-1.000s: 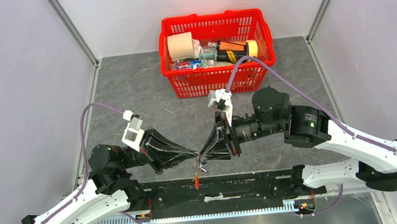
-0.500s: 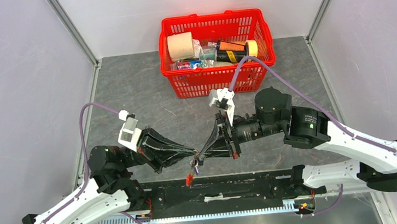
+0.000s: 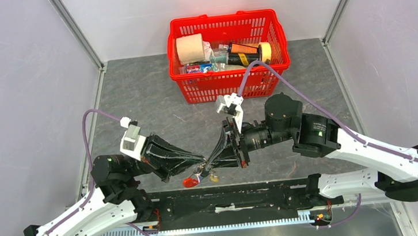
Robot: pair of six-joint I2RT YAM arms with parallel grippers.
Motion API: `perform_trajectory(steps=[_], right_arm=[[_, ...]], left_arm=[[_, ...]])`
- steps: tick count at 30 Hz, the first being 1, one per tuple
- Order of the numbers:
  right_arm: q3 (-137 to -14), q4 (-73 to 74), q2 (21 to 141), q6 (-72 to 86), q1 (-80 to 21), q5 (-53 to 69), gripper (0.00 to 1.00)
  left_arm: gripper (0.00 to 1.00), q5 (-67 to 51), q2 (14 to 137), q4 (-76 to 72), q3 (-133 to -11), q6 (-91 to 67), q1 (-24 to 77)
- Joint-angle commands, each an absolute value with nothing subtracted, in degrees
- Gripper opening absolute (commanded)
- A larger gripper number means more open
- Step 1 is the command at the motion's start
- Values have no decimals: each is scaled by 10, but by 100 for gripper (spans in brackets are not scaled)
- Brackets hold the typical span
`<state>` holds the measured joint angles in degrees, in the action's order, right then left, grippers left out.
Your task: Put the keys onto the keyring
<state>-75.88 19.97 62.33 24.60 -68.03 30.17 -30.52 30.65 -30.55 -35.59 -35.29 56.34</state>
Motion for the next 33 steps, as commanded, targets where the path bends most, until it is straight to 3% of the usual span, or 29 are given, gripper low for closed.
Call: perform_trajectory(steps=[1,9,22,33], right_arm=[[-751,174,632,251,-683,304,12],[-768,216,600,226,-683,264,37],[-810,258,580,193,-682,225,45],[-811,303,588,202,-683,175,53]], left_arm=[[2,-284,311,-356,-360,-361,562],[2,-281,305,-362,-355,-366,562],[2,-256,304,-360,-342,-369,562],[2,-147,306,-297,-341,-363,562]])
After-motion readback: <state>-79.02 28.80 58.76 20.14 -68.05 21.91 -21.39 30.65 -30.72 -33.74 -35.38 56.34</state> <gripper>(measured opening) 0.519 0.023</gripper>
